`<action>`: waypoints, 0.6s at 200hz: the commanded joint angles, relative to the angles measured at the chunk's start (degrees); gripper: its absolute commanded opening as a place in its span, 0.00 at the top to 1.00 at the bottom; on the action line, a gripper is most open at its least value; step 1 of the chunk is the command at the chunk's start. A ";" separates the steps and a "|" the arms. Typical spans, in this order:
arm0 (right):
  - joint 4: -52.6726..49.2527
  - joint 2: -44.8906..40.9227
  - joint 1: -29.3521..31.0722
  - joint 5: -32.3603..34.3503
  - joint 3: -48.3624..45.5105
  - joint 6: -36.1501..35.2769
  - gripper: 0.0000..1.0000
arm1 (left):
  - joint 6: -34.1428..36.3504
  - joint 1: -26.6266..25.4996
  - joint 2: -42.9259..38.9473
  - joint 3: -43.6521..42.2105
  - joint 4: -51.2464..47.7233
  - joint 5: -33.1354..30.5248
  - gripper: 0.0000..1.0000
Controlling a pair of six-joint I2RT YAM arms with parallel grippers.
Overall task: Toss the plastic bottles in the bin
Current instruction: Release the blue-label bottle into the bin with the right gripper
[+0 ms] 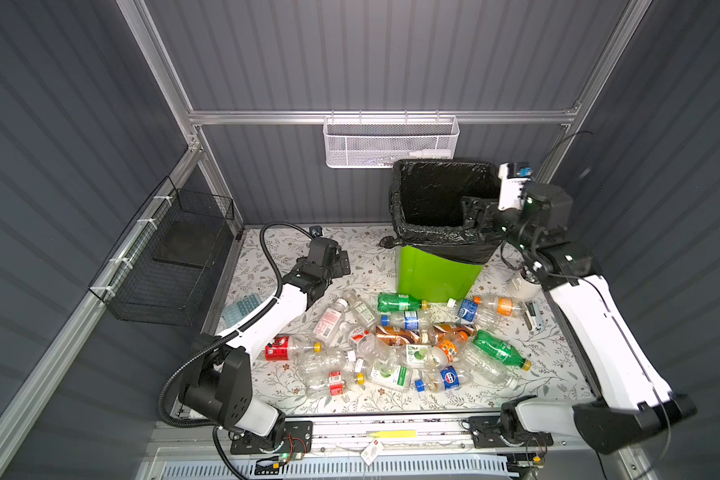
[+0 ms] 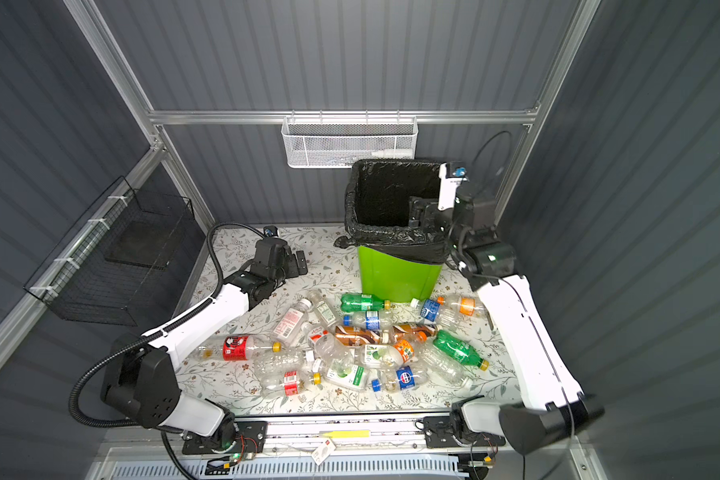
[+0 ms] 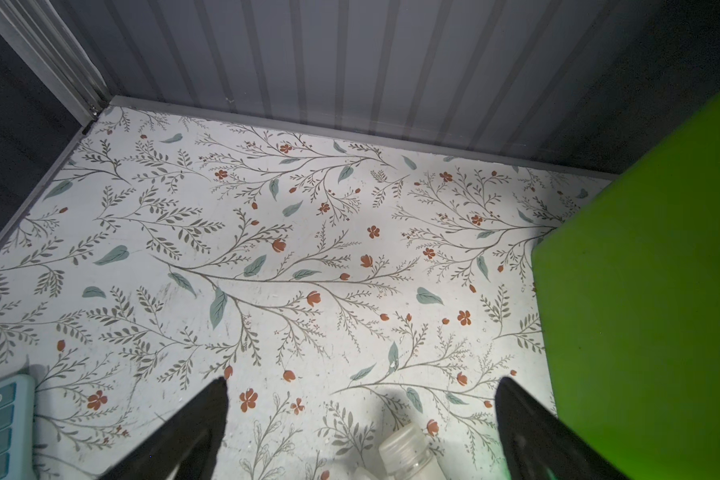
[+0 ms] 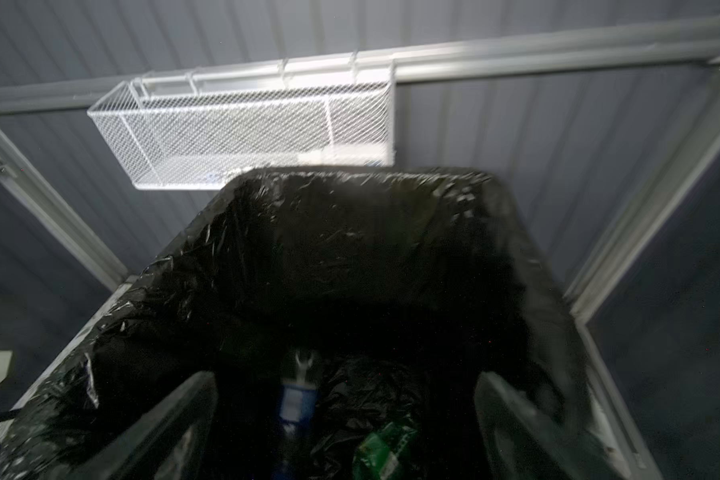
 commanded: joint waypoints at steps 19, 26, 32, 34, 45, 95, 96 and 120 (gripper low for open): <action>9.27 -10.66 -2.37 5.67 -4.80 -0.33 0.01 | 0.14 0.25 -5.66 -3.10 0.05 -1.14 0.00; 9.02 -11.68 -2.98 5.68 -6.52 0.52 0.01 | 0.14 0.25 -6.35 -3.48 0.06 -1.32 0.00; 8.73 -12.50 -3.62 5.23 -8.00 1.37 0.01 | 0.12 0.27 -6.82 -3.93 0.03 -1.33 0.00; 8.71 -12.72 -3.85 4.99 -8.52 1.61 0.01 | 0.09 0.29 -6.99 -3.96 -0.14 -1.28 0.00; 8.86 -14.25 -4.71 3.42 -11.61 2.43 0.01 | 0.43 0.24 -7.50 -4.37 -0.46 -0.98 0.00; 7.62 -19.89 -3.00 -3.87 -22.87 3.38 0.01 | -2.04 0.15 -8.13 -5.84 -2.91 -5.05 0.00; 7.62 -19.96 -2.82 -3.95 -23.07 3.30 0.01 | -2.05 0.16 -8.13 -5.87 -2.84 -5.12 0.00; 5.37 -20.48 3.68 -2.59 -25.58 0.60 0.01 | -3.65 0.31 -6.88 -5.61 -3.77 -7.87 0.00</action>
